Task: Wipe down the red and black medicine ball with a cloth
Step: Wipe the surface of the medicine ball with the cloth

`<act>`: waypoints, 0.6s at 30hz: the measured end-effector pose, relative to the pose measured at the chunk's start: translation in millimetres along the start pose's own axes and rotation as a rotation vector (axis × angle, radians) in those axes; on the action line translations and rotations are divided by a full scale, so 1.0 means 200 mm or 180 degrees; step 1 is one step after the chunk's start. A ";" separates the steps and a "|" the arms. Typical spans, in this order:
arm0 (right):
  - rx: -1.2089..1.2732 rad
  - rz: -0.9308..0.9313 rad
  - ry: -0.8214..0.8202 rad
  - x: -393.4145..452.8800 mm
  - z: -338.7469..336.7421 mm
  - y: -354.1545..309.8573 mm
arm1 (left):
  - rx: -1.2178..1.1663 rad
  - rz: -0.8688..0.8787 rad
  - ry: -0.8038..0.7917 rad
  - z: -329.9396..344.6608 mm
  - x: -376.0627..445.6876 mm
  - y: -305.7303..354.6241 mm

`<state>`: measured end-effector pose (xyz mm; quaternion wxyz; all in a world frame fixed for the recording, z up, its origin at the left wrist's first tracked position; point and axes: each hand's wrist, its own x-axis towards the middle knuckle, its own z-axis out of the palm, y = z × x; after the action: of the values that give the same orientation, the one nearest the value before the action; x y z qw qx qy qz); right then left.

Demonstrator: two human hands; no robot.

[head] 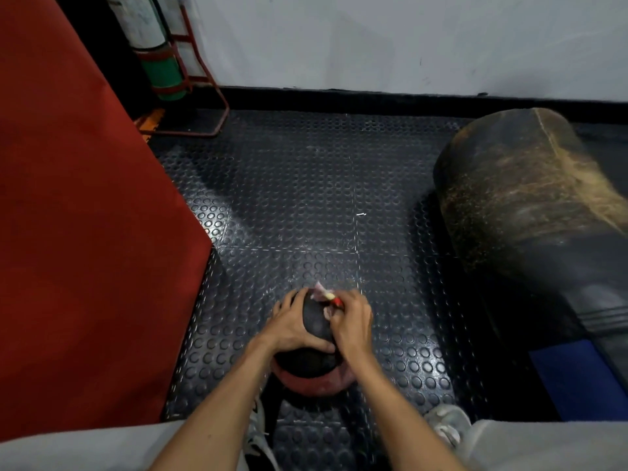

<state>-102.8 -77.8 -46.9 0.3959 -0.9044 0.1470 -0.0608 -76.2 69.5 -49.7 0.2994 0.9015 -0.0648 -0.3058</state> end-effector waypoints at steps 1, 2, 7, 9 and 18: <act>0.0101 -0.0066 0.0076 -0.10 -0.02 0.02 | -0.0017 0.0002 -0.0088 -0.02 0.01 0.00; 0.0174 -0.0082 0.0094 -0.18 -0.04 0.02 | -0.0002 0.0012 -0.0158 -0.04 0.02 0.00; 0.0135 0.0179 0.0025 0.04 -0.06 -0.04 | 0.0081 0.0060 -0.0018 0.02 -0.02 0.02; 0.0106 0.0233 0.0098 0.03 -0.04 -0.02 | 0.0016 0.0003 0.0101 0.03 -0.03 0.01; 0.0230 0.0269 -0.0025 0.04 0.00 -0.01 | -0.0272 -0.0360 0.0342 0.09 -0.06 -0.02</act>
<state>-95.3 -78.2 -45.5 0.4311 -0.8827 0.1813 -0.0458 -95.9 66.9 -56.9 0.3229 0.9052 0.0155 -0.2759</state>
